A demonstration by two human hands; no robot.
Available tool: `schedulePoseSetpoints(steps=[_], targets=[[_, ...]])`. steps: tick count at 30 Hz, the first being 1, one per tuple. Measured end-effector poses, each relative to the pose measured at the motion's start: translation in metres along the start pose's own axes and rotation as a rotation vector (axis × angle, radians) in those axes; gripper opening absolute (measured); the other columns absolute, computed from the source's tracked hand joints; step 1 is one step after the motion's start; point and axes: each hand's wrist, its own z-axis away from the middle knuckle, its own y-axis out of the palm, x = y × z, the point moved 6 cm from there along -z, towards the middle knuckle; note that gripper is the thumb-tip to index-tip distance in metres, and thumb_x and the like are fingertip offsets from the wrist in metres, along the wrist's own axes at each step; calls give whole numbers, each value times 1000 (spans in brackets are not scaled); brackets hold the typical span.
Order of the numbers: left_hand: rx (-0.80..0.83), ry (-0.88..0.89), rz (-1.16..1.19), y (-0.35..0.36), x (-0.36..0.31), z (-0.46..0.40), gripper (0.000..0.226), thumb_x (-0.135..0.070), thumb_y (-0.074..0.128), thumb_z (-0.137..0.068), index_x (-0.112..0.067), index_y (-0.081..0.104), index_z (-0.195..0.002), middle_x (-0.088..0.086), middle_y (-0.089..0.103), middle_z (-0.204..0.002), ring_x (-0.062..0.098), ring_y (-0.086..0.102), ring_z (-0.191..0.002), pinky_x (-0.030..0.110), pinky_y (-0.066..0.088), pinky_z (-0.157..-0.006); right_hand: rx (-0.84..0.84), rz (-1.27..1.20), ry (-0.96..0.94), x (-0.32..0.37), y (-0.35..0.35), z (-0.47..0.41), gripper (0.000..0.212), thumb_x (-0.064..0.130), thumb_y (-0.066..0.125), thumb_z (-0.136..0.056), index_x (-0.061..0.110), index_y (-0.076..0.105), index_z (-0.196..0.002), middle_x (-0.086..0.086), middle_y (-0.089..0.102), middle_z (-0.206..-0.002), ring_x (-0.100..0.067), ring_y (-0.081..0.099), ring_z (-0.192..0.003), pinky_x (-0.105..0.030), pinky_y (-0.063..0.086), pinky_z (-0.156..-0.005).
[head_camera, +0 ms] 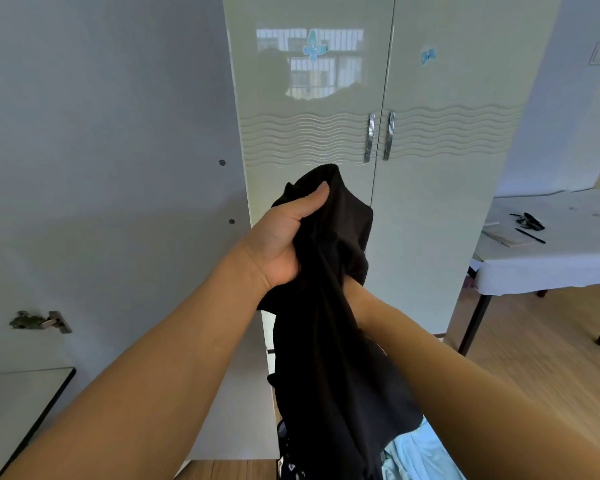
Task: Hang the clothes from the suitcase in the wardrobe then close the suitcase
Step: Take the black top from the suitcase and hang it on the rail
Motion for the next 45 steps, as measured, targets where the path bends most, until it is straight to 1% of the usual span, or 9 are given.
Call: schedulePoseSetpoints(steps=[10, 17, 20, 22, 28, 32, 36, 41, 45], targets=[[-114, 34, -196, -9, -9, 2, 24, -26, 61, -89, -7, 68, -103, 9, 71, -103, 22, 69, -91, 35, 55, -85, 193, -516, 183, 3, -1, 13, 12, 10, 67, -84, 2, 70, -93, -15, 72, -85, -26, 70, -74, -40, 57, -74], [-587, -20, -564, -87, -23, 8, 40, -28, 57, -95, -2, 56, -125, 11, 63, -118, 27, 62, -103, 38, 50, -91, -273, -513, 46, 11, -121, 7, 22, -7, 60, -82, 13, 66, -90, -10, 67, -96, -21, 63, -89, -26, 51, -72], [-538, -18, -501, -80, -15, 7, 33, -25, 55, -96, -4, 59, -121, 11, 65, -114, 26, 63, -99, 38, 52, -88, -690, -328, 109, -9, -185, 11, 21, 10, 74, -73, 12, 64, -90, -12, 61, -120, -28, 58, -109, -37, 52, -89], [-423, -31, -491, -55, -6, 0, 30, -26, 54, -96, -3, 62, -115, 10, 67, -109, 24, 65, -95, 34, 53, -82, -820, -139, 128, -5, -186, 19, 66, 37, 85, -46, 16, 60, -104, -14, 54, -128, -33, 56, -111, -44, 49, -93], [-186, -44, -813, 17, 15, -22, 56, -58, 40, -93, -14, 61, -122, 5, 65, -117, 19, 61, -109, 36, 46, -101, 10, 218, -279, 64, -58, 22, 94, 29, 90, -55, 24, 41, -135, 13, 55, -116, -3, 56, -104, -21, 44, -87], [-25, -56, -855, 18, 15, -22, 62, -65, 33, -91, -16, 64, -115, 1, 68, -109, 13, 64, -103, 28, 46, -98, -155, 175, -285, 71, -61, 19, 50, 8, 77, -65, 15, 58, -110, -2, 67, -100, -18, 66, -91, -37, 56, -84], [170, 55, -957, 1, 31, -11, 57, -60, 47, -89, -29, 46, -136, -5, 59, -128, 8, 56, -116, 26, 40, -103, -228, -423, -71, 71, -76, 26, 12, -9, 52, -83, -3, 62, -88, -20, 64, -82, -28, 64, -70, -35, 57, -65], [-293, 290, -1916, -63, 54, 1, 79, -48, 74, -73, -29, 37, -140, -1, 47, -124, 20, 51, -113, 32, 46, -92, -393, -627, 50, 72, -118, 37, 9, 8, 54, -90, 5, 63, -90, -12, 66, -86, -23, 64, -71, -36, 54, -56], [-318, 118, -1477, -65, 81, -10, 101, -60, 75, -62, -30, 24, -144, 0, 38, -130, 19, 47, -119, 35, 45, -98, -214, -663, 57, 84, -106, 43, 21, 16, 49, -93, 2, 64, -96, -13, 69, -81, -26, 66, -66, -45, 57, -52]])
